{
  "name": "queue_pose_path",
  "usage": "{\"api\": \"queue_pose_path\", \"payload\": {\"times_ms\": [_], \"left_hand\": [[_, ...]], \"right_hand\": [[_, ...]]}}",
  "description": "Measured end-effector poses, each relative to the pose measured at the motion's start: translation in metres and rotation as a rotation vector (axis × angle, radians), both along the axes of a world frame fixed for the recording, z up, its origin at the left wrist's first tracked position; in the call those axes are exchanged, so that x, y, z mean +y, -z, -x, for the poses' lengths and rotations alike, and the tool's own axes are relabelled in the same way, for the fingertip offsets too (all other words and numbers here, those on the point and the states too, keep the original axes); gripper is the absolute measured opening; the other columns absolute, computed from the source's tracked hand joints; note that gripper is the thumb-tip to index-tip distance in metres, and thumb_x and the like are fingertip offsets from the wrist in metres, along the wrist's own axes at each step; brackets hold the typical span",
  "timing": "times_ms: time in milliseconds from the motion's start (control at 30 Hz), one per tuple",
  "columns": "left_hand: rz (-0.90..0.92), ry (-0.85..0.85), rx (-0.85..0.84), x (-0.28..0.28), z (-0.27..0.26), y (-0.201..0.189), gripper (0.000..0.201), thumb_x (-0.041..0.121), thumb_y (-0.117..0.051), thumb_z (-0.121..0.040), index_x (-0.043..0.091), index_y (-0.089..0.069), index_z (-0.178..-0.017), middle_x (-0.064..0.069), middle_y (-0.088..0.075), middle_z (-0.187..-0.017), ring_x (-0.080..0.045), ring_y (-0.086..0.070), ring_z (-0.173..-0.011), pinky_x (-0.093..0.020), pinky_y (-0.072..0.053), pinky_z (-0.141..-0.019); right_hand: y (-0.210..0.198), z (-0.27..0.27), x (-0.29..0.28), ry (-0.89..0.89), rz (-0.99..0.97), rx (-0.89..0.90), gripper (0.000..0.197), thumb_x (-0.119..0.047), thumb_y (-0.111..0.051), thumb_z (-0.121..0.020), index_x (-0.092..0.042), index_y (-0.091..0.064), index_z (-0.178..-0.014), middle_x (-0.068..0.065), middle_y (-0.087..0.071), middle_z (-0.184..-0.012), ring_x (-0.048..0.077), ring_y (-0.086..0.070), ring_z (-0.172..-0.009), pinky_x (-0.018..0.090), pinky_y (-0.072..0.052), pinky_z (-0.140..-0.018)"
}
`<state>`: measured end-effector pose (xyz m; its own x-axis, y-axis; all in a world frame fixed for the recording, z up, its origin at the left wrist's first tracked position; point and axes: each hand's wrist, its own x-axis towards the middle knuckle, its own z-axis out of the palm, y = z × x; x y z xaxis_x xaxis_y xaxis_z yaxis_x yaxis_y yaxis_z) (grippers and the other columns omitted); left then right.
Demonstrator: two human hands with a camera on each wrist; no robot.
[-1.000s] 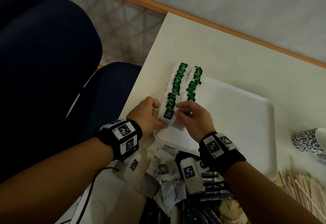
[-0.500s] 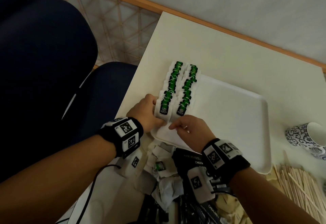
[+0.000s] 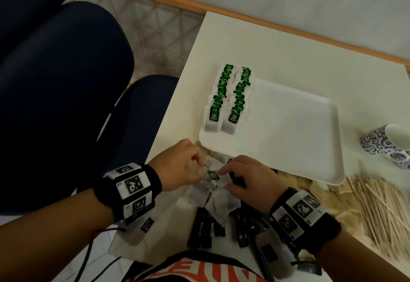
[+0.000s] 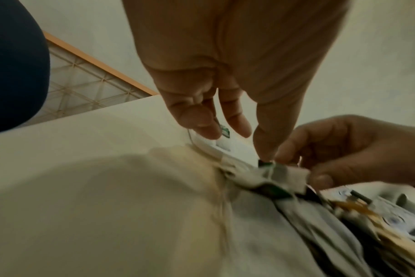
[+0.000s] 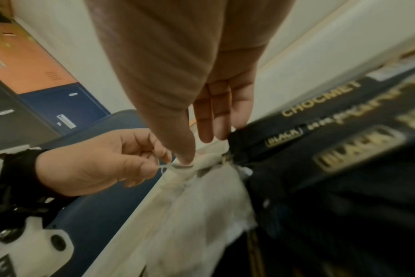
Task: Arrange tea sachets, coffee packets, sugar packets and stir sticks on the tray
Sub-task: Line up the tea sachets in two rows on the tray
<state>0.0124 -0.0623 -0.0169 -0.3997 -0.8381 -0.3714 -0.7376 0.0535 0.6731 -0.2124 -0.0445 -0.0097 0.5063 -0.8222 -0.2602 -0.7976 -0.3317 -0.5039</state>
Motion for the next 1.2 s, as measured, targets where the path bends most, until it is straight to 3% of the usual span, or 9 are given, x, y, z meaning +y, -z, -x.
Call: {"api": "queue_pose_path", "payload": {"times_ms": [167, 333, 433, 533, 667, 833, 1000, 1133, 1200], "left_hand": [[0.008, 0.006, -0.177, 0.042, 0.001, 0.011, 0.041, 0.054, -0.070, -0.074, 0.032, -0.048, -0.101, 0.015, -0.043, -0.105, -0.007, -0.052, -0.089, -0.028, -0.048, -0.078], [0.028, -0.097, -0.262, 0.055, 0.015, 0.023, 0.061, 0.063, -0.065, -0.073, 0.028, -0.042, -0.117, 0.007, -0.044, -0.114, -0.014, -0.054, -0.097, -0.033, -0.048, -0.078], [0.012, -0.112, -0.270, 0.053, 0.023, 0.026, 0.058, 0.057, -0.067, -0.074, 0.027, -0.044, -0.118, 0.005, -0.044, -0.113, -0.016, -0.053, -0.099, -0.032, -0.045, -0.076], [-0.024, -0.127, -0.244, 0.050, 0.025, 0.025, 0.047, 0.051, -0.069, -0.075, 0.026, -0.050, -0.109, 0.004, -0.045, -0.108, -0.017, -0.054, -0.095, -0.033, -0.048, -0.080], [-0.044, -0.118, -0.203, 0.048, 0.024, 0.025, 0.034, 0.042, -0.071, -0.076, 0.024, -0.051, -0.096, 0.005, -0.049, -0.098, -0.016, -0.055, -0.086, -0.033, -0.048, -0.076], [-0.144, -0.266, -0.027, 0.050, 0.018, 0.023, 0.049, 0.028, -0.075, -0.076, 0.028, -0.049, -0.118, 0.008, -0.060, -0.106, -0.014, -0.058, -0.099, -0.031, -0.048, -0.088], [-0.172, -0.339, 0.085, 0.046, 0.010, 0.023, 0.020, 0.017, -0.073, -0.077, 0.029, -0.057, -0.076, 0.014, -0.059, -0.079, -0.004, -0.055, -0.071, -0.016, -0.041, -0.056], [-0.216, -0.375, 0.131, 0.043, 0.003, 0.021, 0.011, 0.014, -0.072, -0.081, 0.018, -0.062, -0.076, 0.015, -0.053, -0.075, -0.004, -0.054, -0.068, -0.010, -0.042, -0.049], [-0.218, -0.394, 0.139, 0.041, -0.002, 0.020, 0.007, 0.015, -0.071, -0.081, 0.011, -0.066, -0.080, 0.004, -0.062, -0.076, -0.013, -0.060, -0.070, -0.021, -0.050, -0.053]], "right_hand": [[-0.004, 0.005, 0.027, -0.131, 0.104, 0.166, 0.035, -0.055, -0.068, -0.067, -0.035, -0.066, -0.096, -0.009, -0.058, -0.098, 0.016, -0.059, -0.089, 0.026, -0.046, -0.070], [0.004, -0.010, 0.047, -0.117, 0.190, 0.337, 0.065, -0.082, -0.041, -0.056, -0.032, -0.063, -0.093, -0.010, -0.059, -0.085, 0.014, -0.058, -0.076, 0.028, -0.047, -0.061], [0.010, -0.022, 0.051, -0.115, 0.222, 0.417, 0.061, -0.075, -0.050, -0.056, -0.025, -0.062, -0.089, -0.007, -0.058, -0.079, 0.016, -0.057, -0.069, 0.029, -0.045, -0.055], [0.014, -0.028, 0.053, -0.110, 0.289, 0.424, 0.040, -0.052, -0.070, -0.055, -0.021, -0.061, -0.078, -0.004, -0.056, -0.069, 0.017, -0.055, -0.057, 0.028, -0.041, -0.046], [0.015, -0.027, 0.055, -0.078, 0.277, 0.376, 0.029, -0.033, -0.074, -0.054, -0.020, -0.063, -0.077, -0.004, -0.058, -0.069, 0.018, -0.058, -0.058, 0.028, -0.044, -0.043], [0.006, -0.013, 0.050, 0.027, 0.161, 0.187, 0.024, -0.029, -0.057, -0.077, -0.024, -0.066, -0.099, -0.004, -0.064, -0.090, 0.019, -0.061, -0.084, 0.034, -0.053, -0.062], [-0.014, 0.000, 0.036, 0.123, 0.113, 0.025, 0.020, -0.032, -0.055, -0.087, -0.028, -0.068, -0.102, -0.012, -0.062, -0.090, 0.010, -0.057, -0.084, 0.026, -0.048, -0.069], [-0.012, 0.004, 0.018, 0.202, 0.143, -0.029, 0.019, -0.029, -0.057, -0.090, -0.027, -0.071, -0.102, -0.008, -0.064, -0.090, 0.011, -0.057, -0.082, 0.023, -0.040, -0.067], [-0.009, 0.002, 0.010, 0.236, 0.186, -0.064, 0.019, -0.026, -0.058, -0.091, -0.024, -0.071, -0.104, -0.007, -0.065, -0.093, 0.013, -0.059, -0.085, 0.021, -0.037, -0.068]]}}
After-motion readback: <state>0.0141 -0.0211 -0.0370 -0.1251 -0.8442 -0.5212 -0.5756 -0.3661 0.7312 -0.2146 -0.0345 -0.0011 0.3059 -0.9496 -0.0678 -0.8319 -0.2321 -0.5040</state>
